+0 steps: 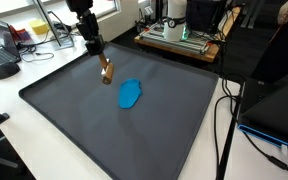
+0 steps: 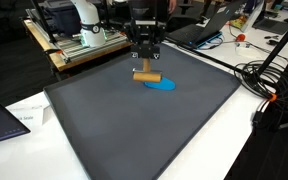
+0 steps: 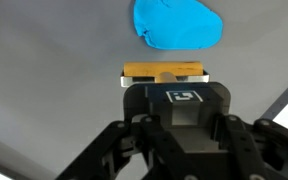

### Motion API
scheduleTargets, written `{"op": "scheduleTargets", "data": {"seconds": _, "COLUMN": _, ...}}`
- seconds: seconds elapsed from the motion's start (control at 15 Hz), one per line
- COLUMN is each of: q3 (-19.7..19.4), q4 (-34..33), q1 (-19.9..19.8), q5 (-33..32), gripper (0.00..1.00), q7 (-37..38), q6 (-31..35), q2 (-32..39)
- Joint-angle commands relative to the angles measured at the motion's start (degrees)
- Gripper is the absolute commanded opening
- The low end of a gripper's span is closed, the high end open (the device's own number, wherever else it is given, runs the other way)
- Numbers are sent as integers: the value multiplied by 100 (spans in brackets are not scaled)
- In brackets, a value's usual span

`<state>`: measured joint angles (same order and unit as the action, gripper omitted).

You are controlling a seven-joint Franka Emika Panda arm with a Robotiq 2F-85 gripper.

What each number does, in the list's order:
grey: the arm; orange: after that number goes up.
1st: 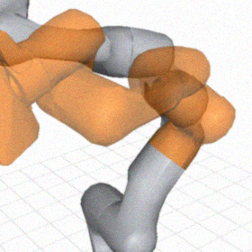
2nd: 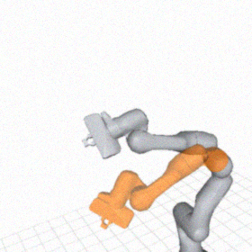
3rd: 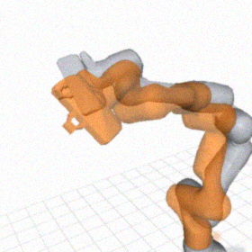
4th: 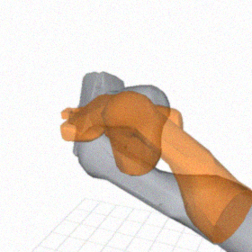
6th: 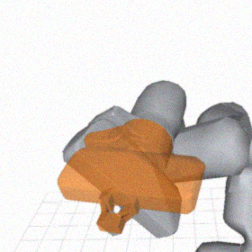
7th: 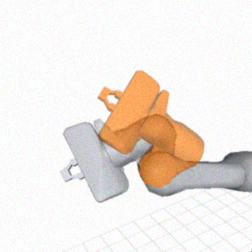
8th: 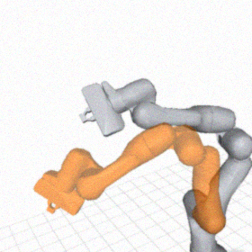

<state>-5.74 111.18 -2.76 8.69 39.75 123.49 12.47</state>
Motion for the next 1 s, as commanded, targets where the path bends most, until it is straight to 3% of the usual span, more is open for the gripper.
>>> {"op": "scheduleTargets", "data": {"seconds": 0.0, "q3": -47, "q4": 588, "q1": -25, "q5": 130, "gripper": 22, "q7": 2, "q6": 285, "q2": -576}}
{"op": "scheduleTargets", "data": {"seconds": 0.4, "q3": 138, "q4": 1550, "q1": 136, "q5": -159, "gripper": 22, "q7": 9, "q6": 1001, "q2": -1503}}
{"op": "scheduleTargets", "data": {"seconds": 0.67, "q3": 443, "q4": 1897, "q1": 227, "q5": -521, "gripper": 22, "q7": 169, "q6": 1110, "q2": -1915}}
{"op": "scheduleTargets", "data": {"seconds": 0.93, "q3": 817, "q4": 2115, "q1": 241, "q5": -1325, "gripper": 22, "q7": 520, "q6": 1205, "q2": -2202}}
